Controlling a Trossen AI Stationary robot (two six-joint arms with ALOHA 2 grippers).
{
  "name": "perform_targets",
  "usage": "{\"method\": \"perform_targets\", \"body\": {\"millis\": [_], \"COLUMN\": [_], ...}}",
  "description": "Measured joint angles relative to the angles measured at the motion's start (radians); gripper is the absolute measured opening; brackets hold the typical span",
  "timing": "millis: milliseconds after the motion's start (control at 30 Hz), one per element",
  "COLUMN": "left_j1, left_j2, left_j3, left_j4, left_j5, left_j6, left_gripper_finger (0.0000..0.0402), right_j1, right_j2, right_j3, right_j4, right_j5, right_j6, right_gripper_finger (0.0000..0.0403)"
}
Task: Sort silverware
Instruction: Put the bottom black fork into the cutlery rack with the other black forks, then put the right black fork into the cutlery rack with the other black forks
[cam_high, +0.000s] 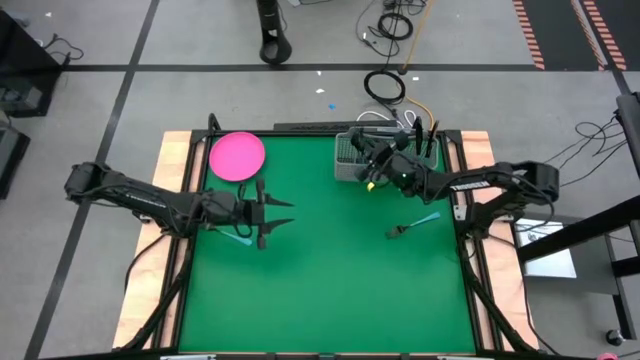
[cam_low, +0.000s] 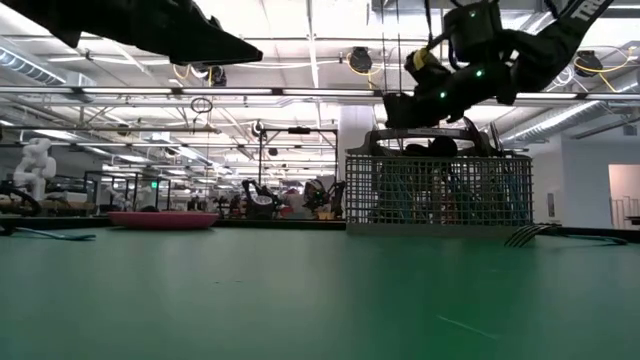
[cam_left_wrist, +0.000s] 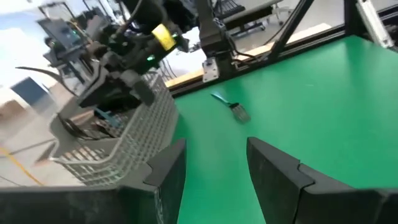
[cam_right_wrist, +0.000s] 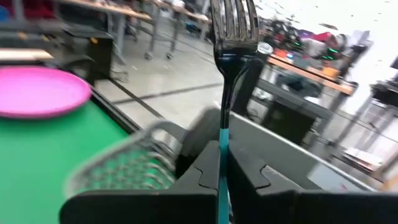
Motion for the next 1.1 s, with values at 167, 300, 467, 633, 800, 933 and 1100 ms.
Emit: {"method": "perform_targets", "body": {"millis": [167, 300, 467, 633, 800, 933, 1100], "left_j1": [-0.013, -0.040, -0.066, -0.081, -0.091, -0.101, -0.103], "left_j2": [0.000, 0.000, 0.000, 0.000, 0.000, 0.000, 0.000], "left_j3": [0.000, -0.002, -0.002, -0.002, -0.002, -0.002, -0.002], "left_j4": [-0.041, -0.046, -0.044, -0.044, -0.044, -0.044, -0.045], "left_j5": [0.019, 0.026, 0.026, 0.025, 0.025, 0.024, 0.023], "left_j6": [-0.045, -0.068, -0.068, -0.068, -0.068, -0.068, -0.067], "left_gripper_finger": [0.0171, 0.0171, 0.0171, 0.0171, 0.0171, 0.0171, 0.0171], "right_j1": [-0.017, -0.016, -0.015, -0.004, 0.034, 0.070, 0.129], "right_j2": [0.040, 0.051, 0.045, 0.026, -0.019, -0.091, -0.200], "right_j3": [0.000, 0.000, 0.000, 0.000, 0.000, 0.000, 0.000], "right_j4": [-0.001, -0.011, -0.016, -0.027, -0.039, -0.075, -0.154], "right_j5": [0.034, 0.035, 0.035, 0.044, 0.116, 0.119, 0.112], "right_j6": [0.000, 0.023, 0.045, 0.049, 0.021, 0.009, 0.010], "right_gripper_finger": [0.0000, 0.0013, 0.0038, 0.0059, 0.0075, 0.0083, 0.0087]}}
